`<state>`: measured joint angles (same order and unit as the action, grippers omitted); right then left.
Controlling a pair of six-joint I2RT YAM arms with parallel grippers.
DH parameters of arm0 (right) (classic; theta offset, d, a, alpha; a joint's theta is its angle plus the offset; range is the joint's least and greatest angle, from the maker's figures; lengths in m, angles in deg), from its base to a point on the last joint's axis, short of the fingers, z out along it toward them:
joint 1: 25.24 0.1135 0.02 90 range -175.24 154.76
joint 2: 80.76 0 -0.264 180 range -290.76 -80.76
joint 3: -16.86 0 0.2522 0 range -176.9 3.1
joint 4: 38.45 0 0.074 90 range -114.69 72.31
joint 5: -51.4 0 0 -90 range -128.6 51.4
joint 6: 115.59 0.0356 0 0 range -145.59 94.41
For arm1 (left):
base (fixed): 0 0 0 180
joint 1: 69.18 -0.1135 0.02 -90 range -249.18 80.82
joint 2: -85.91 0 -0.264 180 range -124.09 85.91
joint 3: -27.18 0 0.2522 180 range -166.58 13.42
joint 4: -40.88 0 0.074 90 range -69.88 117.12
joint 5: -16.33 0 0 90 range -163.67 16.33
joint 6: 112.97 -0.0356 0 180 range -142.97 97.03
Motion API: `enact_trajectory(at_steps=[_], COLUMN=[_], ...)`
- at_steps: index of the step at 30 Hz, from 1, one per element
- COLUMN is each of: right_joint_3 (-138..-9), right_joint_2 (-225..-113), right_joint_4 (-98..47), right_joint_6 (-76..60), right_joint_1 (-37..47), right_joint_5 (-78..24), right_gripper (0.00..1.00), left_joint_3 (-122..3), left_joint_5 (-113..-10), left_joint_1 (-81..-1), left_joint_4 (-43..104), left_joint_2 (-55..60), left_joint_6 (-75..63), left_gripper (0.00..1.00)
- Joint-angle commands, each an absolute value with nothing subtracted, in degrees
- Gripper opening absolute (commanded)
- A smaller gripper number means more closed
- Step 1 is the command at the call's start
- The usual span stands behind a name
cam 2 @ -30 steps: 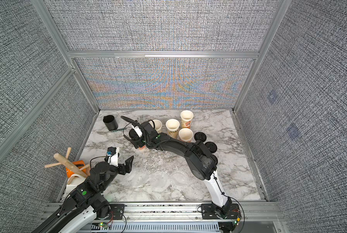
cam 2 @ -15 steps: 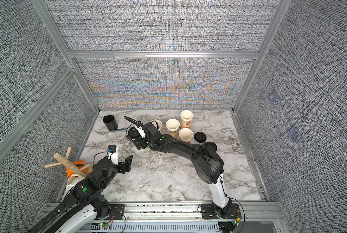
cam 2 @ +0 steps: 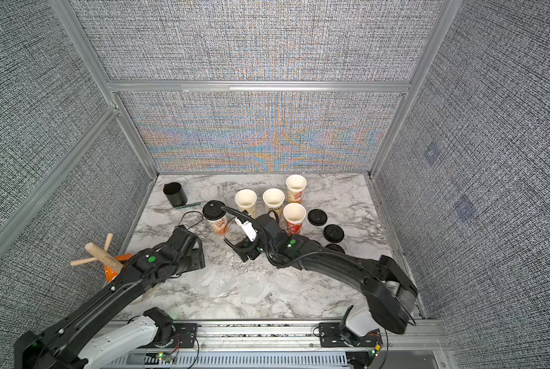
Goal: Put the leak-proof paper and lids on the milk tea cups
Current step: Pick up the leak-proof paper from the center of the board.
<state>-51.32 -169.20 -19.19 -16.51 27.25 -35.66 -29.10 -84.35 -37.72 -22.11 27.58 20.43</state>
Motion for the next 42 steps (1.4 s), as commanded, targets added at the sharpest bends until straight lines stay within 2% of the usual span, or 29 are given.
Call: enact_trajectory(at_steps=[1, 8, 16, 28, 34, 37, 39, 41, 42], right_joint_3=[-45.7, -37.6, -39.4, -41.1, -42.4, -44.6, -45.0, -45.2, -45.2], right_joint_2=[-161.0, -148.4, -149.3, -149.3, -148.7, -148.2, -147.7, -146.9, -146.4], right_joint_4=[-14.2, -12.7, -8.6, -5.3, -1.8, 0.3, 1.7, 2.8, 3.3], right_joint_6=[-11.6, -8.0, -9.6, -9.3, -9.7, -9.9, -9.9, -9.9, -9.9], right_joint_1=[27.5, 27.4, 27.4, 27.2, 27.3, 27.2, 27.2, 27.3, 27.2], right_joint_5=[-37.9, -41.8, -44.0, -45.3, -46.9, -47.6, -48.1, -48.5, -48.8], right_gripper=[0.87, 0.79, 0.72, 0.66, 0.64, 0.64, 0.64, 0.64, 0.64], left_joint_3=[-27.5, -25.8, -23.4, -20.7, -19.2, -18.5, -18.3, -18.3, -18.4], left_joint_5=[-77.6, -83.8, -84.8, -84.6, -83.8, -83.7, -83.4, -83.3, -82.9], left_joint_1=[-41.1, -47.2, -48.8, -49.5, -49.6, -49.9, -50.1, -50.3, -50.3], left_joint_4=[-22.6, -18.2, -10.8, -8.1, -8.2, -8.3, -8.1, -8.1, -8.0], left_joint_2=[24.4, 17.2, 7.3, 8.9, 11.1, 11.9, 12.2, 12.1, 12.1], left_joint_6=[24.9, 22.6, 22.6, 22.0, 21.8, 21.5, 21.4, 21.3, 21.3], left_gripper=[0.68, 0.62, 0.53, 0.39, 0.25, 0.21, 0.13, 0.00, 0.00])
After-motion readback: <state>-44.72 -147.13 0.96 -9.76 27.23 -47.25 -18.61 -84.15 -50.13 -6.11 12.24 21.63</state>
